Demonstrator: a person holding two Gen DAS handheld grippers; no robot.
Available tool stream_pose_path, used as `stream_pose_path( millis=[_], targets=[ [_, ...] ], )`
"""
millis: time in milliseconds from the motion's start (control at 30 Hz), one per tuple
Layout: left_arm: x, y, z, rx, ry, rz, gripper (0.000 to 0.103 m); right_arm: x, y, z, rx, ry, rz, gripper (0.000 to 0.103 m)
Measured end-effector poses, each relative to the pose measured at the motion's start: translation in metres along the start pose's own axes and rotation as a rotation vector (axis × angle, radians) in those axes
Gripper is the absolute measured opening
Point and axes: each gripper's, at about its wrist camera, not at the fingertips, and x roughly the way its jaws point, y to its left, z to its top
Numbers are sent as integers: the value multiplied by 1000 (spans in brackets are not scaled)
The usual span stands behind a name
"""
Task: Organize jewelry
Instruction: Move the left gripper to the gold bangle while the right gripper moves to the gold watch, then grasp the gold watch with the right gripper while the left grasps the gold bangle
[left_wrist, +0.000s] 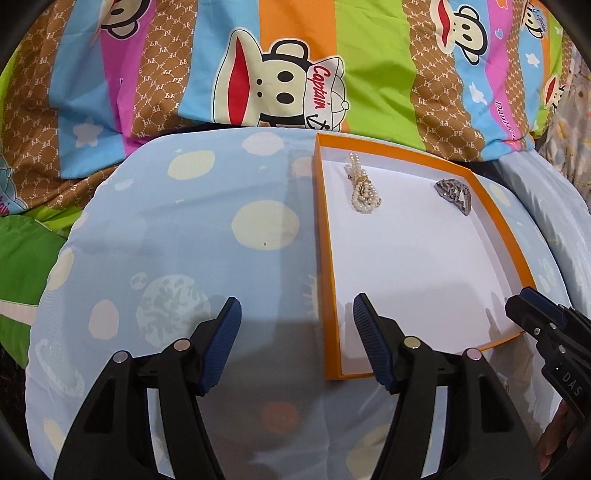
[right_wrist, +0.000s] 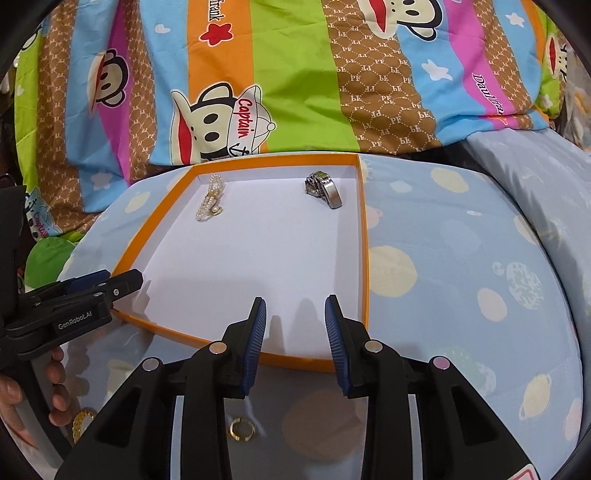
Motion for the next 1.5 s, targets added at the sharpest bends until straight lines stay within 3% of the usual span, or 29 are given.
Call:
stream_pose_path(
  millis=[167, 267, 433, 700, 900, 967, 1100, 1167, 1267, 1500],
  targets=[
    [-24, 1, -5, 3, -36, -5, 61, -40, 3, -6, -21, -72, 14, 31],
    [-48, 5, -10, 20, -78, 7, 67, -73, 8, -21, -91, -109, 22, 34],
    [-81, 17, -34, 26, -91, -8, 73, -104, 18, -69, -218, -73, 73, 37],
    [-96, 18, -88, 77, -19, 1, 73, -101, 38, -119, -328, 21, 121, 37],
    [-90, 16, -113, 81, 42, -17, 73, -83, 45, -115, -347, 40, 136, 37],
    [-87, 15, -117, 74, 53, -22, 73, -77, 45, -111, -352, 41, 139, 46],
    [-85, 11, -121, 85, 43, -4, 73, -66, 43, -107, -342, 79, 159, 47],
    [-84, 9, -121, 90, 38, 3, 73, -67, 41, -107, -330, 81, 166, 33],
    [-84, 9, -122, 95, 32, 9, 73, -70, 35, -109, -279, 82, 178, 21],
    [-88, 6, -126, 101, 29, -8, 73, -82, 25, -119, -142, 64, 177, 20]
  ],
)
